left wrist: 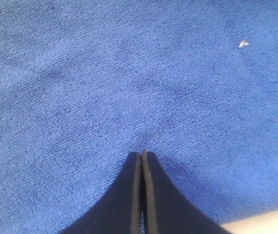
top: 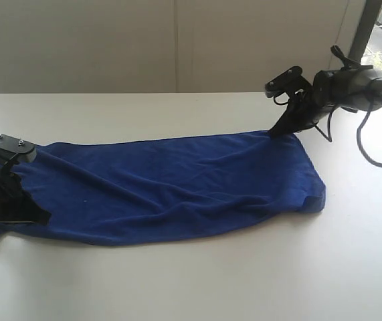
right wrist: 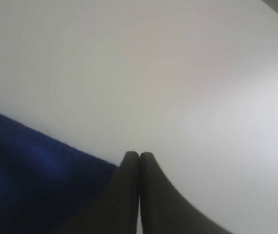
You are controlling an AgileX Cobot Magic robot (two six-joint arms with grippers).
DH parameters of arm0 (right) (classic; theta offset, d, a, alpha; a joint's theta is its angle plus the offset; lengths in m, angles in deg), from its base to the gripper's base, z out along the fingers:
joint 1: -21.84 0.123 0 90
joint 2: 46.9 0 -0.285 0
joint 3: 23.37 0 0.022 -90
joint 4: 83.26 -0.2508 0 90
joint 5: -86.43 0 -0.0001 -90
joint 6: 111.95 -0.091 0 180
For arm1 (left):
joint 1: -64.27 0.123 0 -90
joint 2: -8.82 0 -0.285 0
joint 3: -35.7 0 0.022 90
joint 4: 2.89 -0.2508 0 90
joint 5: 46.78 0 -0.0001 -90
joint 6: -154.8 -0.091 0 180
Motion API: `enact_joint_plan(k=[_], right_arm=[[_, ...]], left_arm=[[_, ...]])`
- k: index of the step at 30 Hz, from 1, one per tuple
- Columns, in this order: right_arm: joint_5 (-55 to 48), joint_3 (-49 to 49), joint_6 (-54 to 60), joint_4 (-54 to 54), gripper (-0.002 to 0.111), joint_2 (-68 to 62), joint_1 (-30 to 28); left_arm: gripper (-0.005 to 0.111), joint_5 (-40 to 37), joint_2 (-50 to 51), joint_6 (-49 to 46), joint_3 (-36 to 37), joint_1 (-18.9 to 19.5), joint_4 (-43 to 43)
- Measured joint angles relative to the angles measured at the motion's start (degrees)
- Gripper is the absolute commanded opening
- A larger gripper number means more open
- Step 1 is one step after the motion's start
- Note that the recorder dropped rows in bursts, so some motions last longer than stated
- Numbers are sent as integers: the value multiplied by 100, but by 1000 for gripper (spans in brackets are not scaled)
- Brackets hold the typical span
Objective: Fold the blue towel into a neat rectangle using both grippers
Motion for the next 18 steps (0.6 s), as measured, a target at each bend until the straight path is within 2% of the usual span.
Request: enact_joint_plan(k=[5,11,18], right_arm=[[-30,107,0,12,0,75,-10],[-767,201,-4,-166,0,659,-10],[-1993,223,-4,-611,0,1702,-10]], left_arm=[[0,23,0,0,0,0,0],[0,-195,-72,0,-149,0,-61],[0,-542,-1061,134,-662,0,-85]])
